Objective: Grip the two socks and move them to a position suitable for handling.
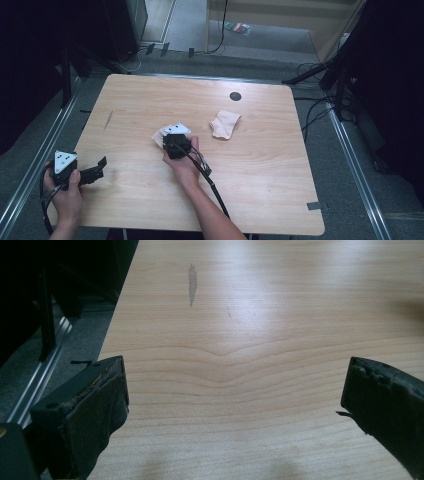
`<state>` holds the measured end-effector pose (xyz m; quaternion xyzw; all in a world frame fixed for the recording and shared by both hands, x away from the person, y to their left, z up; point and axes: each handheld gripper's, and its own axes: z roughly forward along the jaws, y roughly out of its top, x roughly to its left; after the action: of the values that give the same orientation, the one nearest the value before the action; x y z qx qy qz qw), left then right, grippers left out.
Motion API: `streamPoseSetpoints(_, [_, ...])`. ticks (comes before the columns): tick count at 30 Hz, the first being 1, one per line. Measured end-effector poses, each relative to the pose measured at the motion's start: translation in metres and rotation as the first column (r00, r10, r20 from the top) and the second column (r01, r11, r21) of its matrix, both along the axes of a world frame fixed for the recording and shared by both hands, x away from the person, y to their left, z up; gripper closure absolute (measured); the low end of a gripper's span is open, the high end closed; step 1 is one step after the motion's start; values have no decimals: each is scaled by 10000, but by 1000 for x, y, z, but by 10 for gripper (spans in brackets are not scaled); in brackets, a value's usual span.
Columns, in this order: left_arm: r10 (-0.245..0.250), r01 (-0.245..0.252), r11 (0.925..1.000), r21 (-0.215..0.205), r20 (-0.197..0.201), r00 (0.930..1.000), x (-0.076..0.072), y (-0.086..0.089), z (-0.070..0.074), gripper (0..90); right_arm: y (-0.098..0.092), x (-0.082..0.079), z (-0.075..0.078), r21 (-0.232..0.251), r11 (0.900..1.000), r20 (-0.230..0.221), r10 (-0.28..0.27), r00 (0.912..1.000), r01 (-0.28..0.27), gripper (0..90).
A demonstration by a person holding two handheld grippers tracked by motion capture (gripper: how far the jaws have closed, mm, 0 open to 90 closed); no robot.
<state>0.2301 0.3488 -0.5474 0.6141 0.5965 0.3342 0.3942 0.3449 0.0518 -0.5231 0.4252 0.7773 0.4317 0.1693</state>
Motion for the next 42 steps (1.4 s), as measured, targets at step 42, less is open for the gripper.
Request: streamPoseSetpoints(42, [-3470,3505,9363,-221,946,9331,19,-163,41,0,-144,-84,19,-211,9997,634,105,9979,-92,812])
